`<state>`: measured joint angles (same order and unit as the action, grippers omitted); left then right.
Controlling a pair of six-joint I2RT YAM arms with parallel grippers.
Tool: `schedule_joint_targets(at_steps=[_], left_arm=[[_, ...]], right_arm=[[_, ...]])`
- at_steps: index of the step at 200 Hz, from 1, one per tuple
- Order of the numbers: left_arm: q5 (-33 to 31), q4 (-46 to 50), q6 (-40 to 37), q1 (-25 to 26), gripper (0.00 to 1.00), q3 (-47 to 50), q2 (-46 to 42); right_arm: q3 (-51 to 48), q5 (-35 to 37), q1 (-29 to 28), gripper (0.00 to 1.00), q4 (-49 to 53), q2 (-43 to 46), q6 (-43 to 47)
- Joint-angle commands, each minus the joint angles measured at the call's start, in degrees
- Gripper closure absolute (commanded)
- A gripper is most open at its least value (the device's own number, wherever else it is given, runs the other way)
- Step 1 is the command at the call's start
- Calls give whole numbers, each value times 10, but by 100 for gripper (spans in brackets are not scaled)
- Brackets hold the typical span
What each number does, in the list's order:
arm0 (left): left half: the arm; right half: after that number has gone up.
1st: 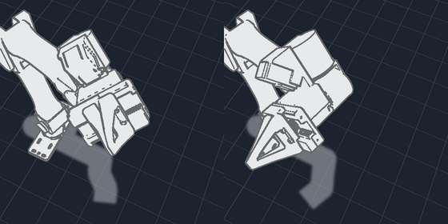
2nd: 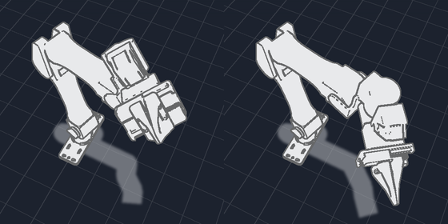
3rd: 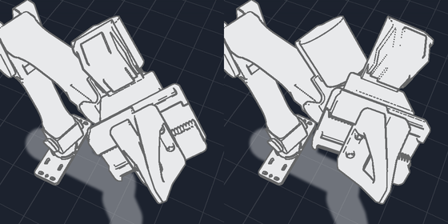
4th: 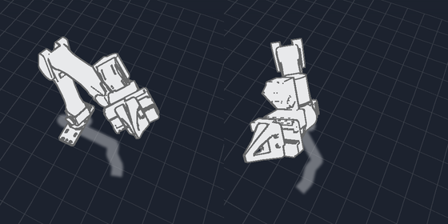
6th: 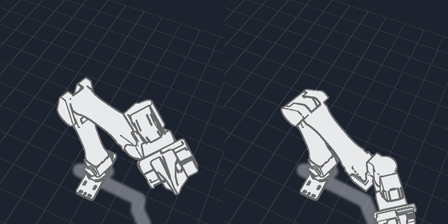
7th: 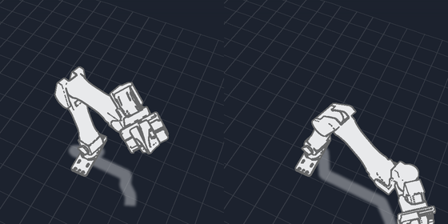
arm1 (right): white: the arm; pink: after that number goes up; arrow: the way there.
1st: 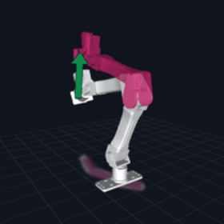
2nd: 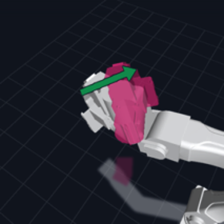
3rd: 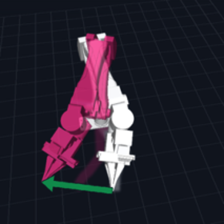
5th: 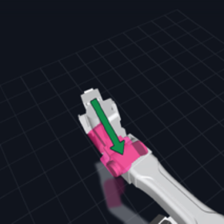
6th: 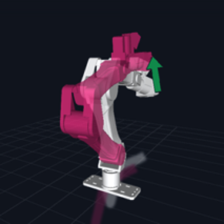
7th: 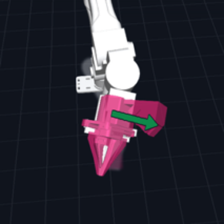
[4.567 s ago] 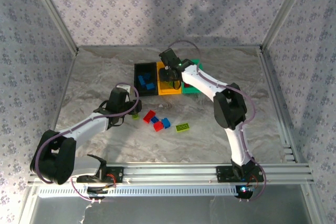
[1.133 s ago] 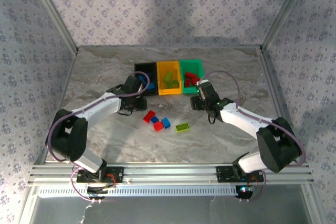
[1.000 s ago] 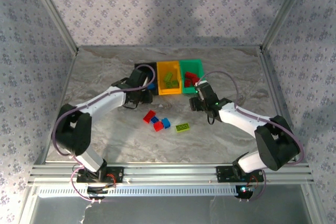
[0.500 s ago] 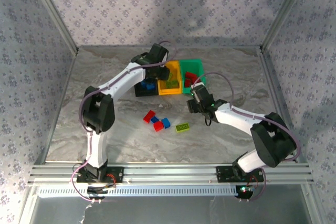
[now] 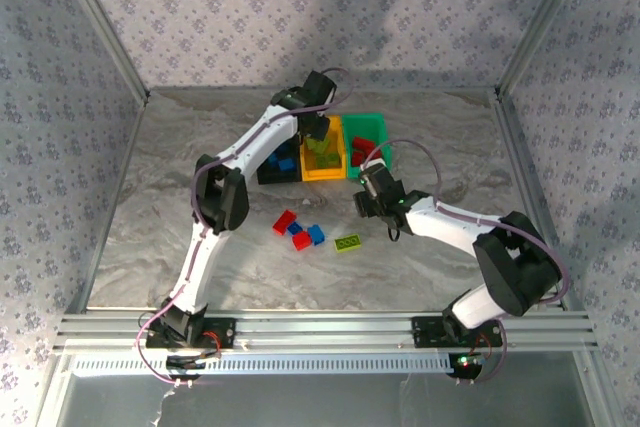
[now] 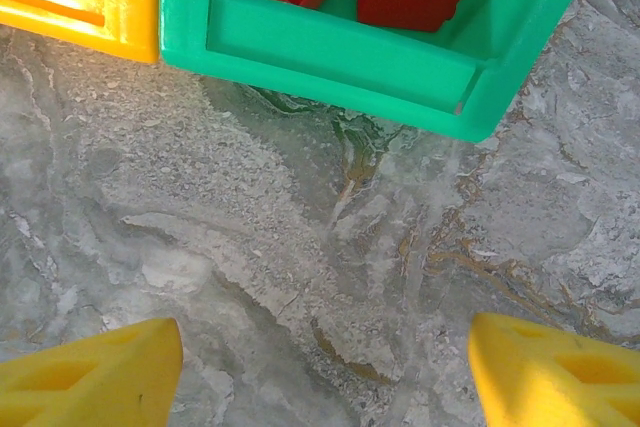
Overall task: Sort the legos into containers by color
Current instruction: Place the lego in the container, then move the lego to the bottom-center of the table.
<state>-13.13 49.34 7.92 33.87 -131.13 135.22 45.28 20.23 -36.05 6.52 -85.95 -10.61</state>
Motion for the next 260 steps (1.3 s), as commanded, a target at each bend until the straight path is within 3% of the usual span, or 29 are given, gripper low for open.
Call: schedule_joint_targets(at_steps=[1,34,60,109,192,229,260], left_arm=[[-29,35,-14,3,56,-42,18],[-27,33,-10,5,54,-25,-5],[-6,-15,1,10,53,63,-68],[32,-192,15,16,49,352,-246],[-18,-375,34,15,50,752,-491],[-35,-426,26,12,50,835,-540],[-24,-476,33,10,50,881,-555]], right_arm=[[16,15,-3,23,-8,-9,11],[20,0,-6,23,-10,-10,7],[21,-5,-10,23,-12,-10,5],[8,-7,-20,23,-28,3,6],[1,-5,-12,23,-52,6,1],[3,-18,-21,23,-26,10,-61],[4,2,-62,23,28,35,-106]])
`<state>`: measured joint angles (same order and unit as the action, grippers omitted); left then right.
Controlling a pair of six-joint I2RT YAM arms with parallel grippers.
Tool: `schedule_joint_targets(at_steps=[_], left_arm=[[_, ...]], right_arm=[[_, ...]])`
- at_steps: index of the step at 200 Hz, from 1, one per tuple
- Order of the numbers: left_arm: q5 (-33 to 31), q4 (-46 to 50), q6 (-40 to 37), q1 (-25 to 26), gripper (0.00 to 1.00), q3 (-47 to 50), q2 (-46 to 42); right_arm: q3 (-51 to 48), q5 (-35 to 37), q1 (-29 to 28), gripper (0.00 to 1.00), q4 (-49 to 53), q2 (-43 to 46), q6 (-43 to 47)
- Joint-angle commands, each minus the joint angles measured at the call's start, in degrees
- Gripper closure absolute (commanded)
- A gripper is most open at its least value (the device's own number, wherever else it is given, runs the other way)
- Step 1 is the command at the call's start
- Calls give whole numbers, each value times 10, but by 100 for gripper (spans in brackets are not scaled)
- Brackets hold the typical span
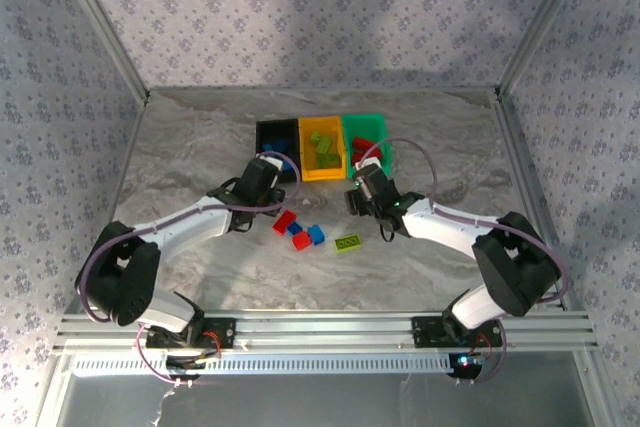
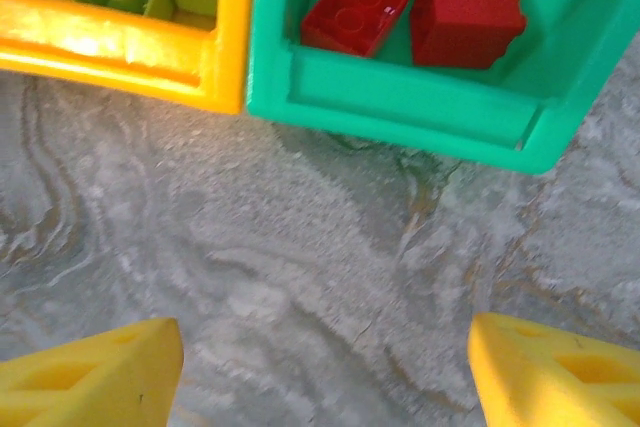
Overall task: Sort the legos into containers by color
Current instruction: Move the lego to the bottom-center of the table.
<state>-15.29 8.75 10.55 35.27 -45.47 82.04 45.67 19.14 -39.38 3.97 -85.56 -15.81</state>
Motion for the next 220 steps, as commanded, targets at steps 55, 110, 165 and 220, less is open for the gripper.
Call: schedule_joint_targets(at_steps=[55,110,165,220], left_arm=[[21,-81,19,-8,50,37,-36],[28,-81,27,-13,50,46,-49],[32,-79,31,-16,50,44,-45],[37,-81,37,-19,50,46,-42]], right_arm=[[14,18,-72,23,183,74,-141],[-10,-24,-107,22,206,86,-218],[5,-46,-130,22,191,23,-243],[49,-54,-150,22,207,-47,-234]])
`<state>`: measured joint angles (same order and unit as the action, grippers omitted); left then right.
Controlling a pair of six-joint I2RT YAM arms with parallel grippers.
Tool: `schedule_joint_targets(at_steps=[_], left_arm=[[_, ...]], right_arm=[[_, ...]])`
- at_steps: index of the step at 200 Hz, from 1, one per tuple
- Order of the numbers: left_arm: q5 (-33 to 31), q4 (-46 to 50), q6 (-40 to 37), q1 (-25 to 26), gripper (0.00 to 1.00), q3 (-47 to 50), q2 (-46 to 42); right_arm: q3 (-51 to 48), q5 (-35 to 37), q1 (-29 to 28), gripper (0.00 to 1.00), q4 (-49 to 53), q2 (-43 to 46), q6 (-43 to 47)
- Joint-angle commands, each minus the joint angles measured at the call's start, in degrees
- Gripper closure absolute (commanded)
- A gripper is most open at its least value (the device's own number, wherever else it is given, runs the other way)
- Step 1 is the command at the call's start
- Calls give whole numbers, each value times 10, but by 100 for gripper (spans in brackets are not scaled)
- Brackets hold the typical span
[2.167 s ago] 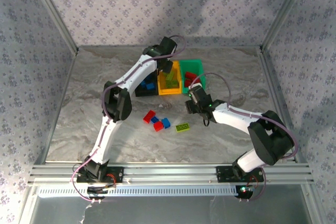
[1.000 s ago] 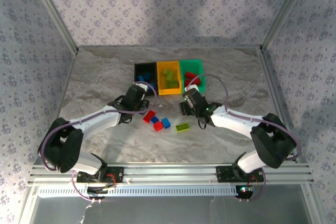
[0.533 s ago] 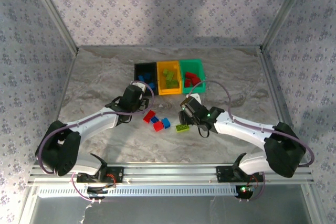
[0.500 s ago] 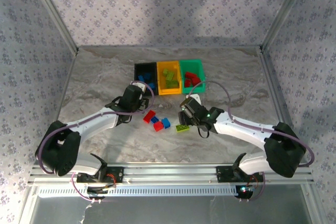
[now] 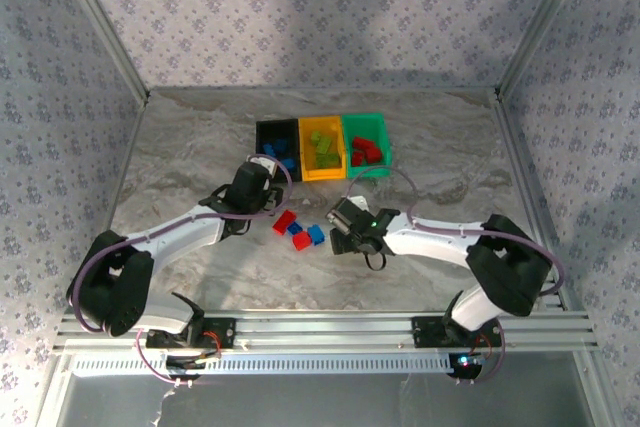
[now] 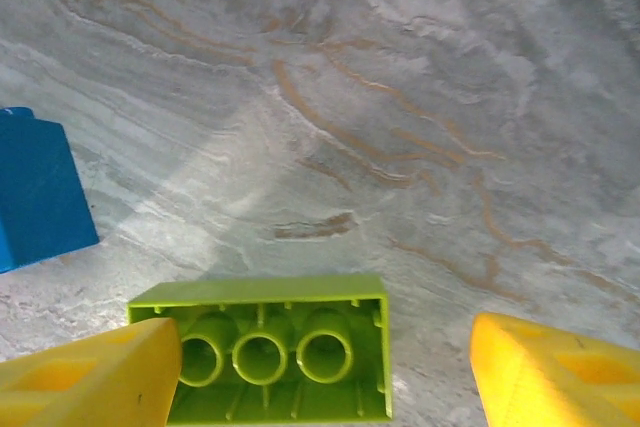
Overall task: Sort the legos into containers by color
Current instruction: Move the lego to the bottom-center of the table, then pick up the lego from the center of the table.
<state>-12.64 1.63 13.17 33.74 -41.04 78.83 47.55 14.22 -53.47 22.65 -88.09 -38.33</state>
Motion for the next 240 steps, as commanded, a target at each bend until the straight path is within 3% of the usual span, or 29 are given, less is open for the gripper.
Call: schedule_joint_targets(at_steps=[1,49,137,240], left_arm=[[12,-10,11,-3,50,2,-9],[12,-7,11,-4,50,1,-11],[21,-7,12,-3,50,3,-17],[21,-6,12,-4,50,6,-19]], right_arm=[[31,-5,-10,22,20,-23,-8],[61,-2,-25,22,32,-56,-5],[93,19,-48,22,56,-35,-11],[102,11,-64,23,61,-103,-23]])
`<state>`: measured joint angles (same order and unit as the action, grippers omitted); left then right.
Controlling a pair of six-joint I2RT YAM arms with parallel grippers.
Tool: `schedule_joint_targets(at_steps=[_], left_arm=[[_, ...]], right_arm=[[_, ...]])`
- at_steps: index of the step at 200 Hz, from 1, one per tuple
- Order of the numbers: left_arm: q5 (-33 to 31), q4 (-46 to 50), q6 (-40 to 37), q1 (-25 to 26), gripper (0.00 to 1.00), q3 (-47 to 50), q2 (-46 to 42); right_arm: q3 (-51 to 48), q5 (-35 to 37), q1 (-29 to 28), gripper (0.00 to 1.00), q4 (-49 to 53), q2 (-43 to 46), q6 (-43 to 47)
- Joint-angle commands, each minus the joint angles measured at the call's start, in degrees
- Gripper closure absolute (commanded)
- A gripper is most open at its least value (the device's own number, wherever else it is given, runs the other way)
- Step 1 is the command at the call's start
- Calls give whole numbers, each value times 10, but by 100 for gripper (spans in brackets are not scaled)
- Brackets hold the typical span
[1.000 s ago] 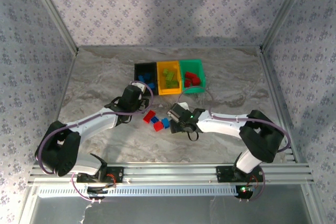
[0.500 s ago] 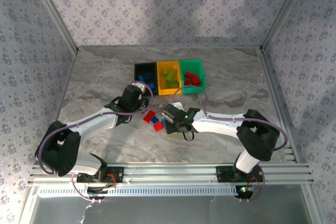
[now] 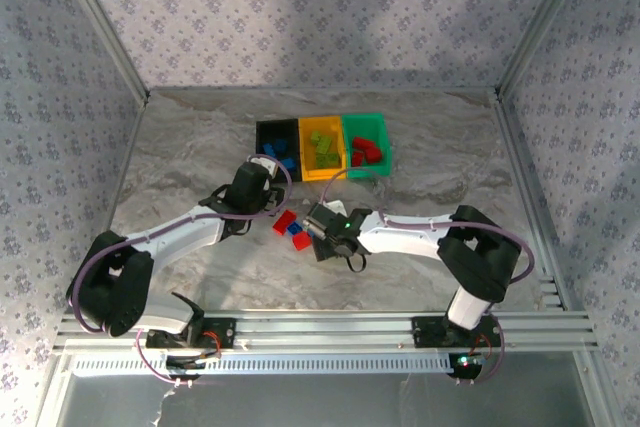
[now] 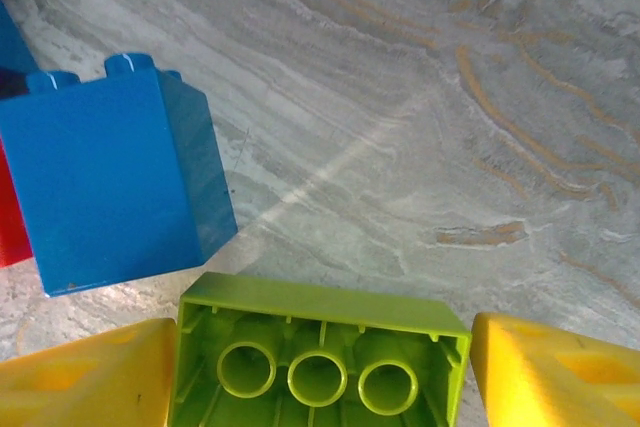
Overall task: Sort the legos into containers by color
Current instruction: Pick up the lego from the center of the table.
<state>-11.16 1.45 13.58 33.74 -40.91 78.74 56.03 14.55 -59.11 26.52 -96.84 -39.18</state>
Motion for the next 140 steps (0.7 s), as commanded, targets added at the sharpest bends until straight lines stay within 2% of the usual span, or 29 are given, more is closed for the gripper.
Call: schedule_joint_targets(at_steps=[1,57,87,140], left_arm=[[6,-5,9,-4,50,5,-19],[5,-5,9,-4,50,4,-20],[10,-6,10,-4,50,5,-19],[11,-5,13,-4,50,0,-7]], right_arm=[[18,8,-7,23,22,-16,-15],[27,21,-14,38,35,-17,-11],[26,40,-7,39,36,10,-3],[62,27,49,43,-8,31,52]])
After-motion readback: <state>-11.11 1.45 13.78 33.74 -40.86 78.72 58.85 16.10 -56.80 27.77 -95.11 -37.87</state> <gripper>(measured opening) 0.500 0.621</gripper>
